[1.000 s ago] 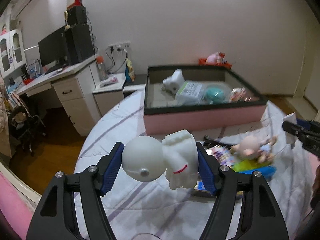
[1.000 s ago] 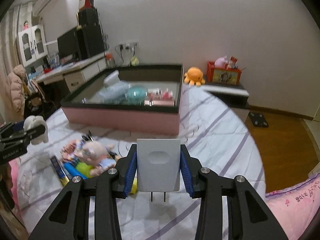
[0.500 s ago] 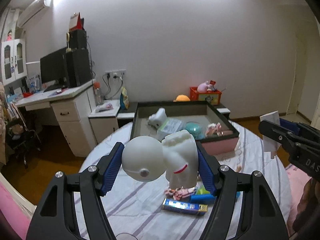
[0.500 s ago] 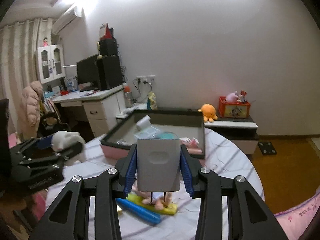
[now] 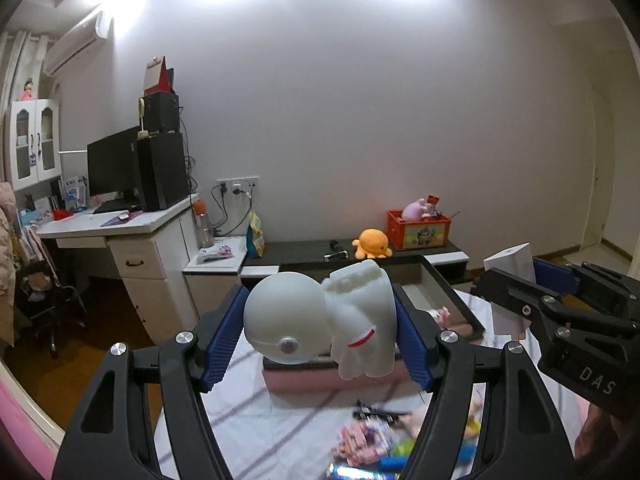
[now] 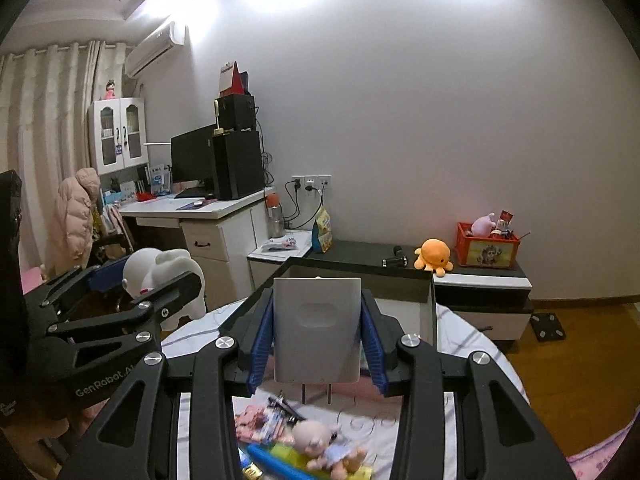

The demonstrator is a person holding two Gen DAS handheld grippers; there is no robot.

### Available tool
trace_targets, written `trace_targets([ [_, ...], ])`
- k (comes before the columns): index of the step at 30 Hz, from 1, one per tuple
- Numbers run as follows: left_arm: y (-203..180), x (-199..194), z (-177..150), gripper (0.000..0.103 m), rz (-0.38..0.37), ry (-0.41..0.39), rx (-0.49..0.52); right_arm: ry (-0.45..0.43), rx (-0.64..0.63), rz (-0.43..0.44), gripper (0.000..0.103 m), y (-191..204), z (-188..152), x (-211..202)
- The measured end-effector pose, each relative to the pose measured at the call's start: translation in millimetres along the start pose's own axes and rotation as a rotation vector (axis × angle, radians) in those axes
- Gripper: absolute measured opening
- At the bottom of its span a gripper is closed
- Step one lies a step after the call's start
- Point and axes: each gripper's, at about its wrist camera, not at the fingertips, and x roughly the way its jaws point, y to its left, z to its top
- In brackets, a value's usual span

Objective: Organize rigid objects
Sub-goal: 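Carry the charger and white figurine over the pink box with both tools, then open both tools to drop the items into the pink box, then withdraw both tools back over the bed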

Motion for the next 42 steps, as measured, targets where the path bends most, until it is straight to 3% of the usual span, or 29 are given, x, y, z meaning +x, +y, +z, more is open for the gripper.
trace_targets([
  [7,0,61,20,0.071,-0.023,0.022,0.012,0.016,-0.011,-0.017,0.041,-19,16,43],
  [12,-5,132,20,0.071,-0.086,0.125,0.009,0.099,-0.021,-0.049,0.041,-40,19,97],
  [15,-14,169,8,0.071,-0.081,0.208,0.038,0.166,-0.021,-0.062,0.041,-52,13,130],
  [22,-30,220,-19,0.071,-0.097,0.323,0.06,0.291,-0.011,-0.12,0.041,-73,-7,188],
  [28,-36,232,-30,0.072,-0.092,0.353,0.08,0.375,-0.005,-0.151,0.041,-84,-18,211],
  [32,-32,230,-30,0.093,-0.083,0.348,0.067,0.362,0.025,-0.146,0.042,-89,-19,209],
  [35,-26,220,-27,0.103,-0.082,0.329,0.05,0.349,0.048,-0.142,0.043,-91,-18,202],
  [38,-21,200,-19,0.103,-0.08,0.298,0.037,0.294,0.058,-0.145,0.065,-88,-10,179],
  [42,-12,160,-8,0.103,-0.077,0.231,0.015,0.23,0.056,-0.131,0.076,-78,4,145],
])
